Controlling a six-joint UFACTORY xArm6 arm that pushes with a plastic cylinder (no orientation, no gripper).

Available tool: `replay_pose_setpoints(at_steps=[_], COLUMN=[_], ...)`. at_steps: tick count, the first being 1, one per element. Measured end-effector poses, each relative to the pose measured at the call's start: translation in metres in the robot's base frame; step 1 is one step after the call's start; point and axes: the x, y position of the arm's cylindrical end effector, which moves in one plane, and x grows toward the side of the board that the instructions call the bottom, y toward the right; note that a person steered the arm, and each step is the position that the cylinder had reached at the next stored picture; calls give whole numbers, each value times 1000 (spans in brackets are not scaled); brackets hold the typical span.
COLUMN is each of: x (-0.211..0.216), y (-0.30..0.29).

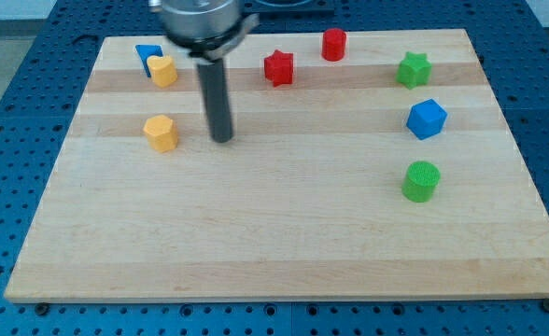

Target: Push blue cube to the green circle

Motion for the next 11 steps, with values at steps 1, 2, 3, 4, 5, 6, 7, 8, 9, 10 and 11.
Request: replay_pose_setpoints(at_steps=[1,2,3,4,5,6,7,8,9,10,11], x=[2,1,-9,-13,-19,-38,-50,-50,-50,-50,-52], y=[-6,13,45,67,88,94,114,156,166,171,224])
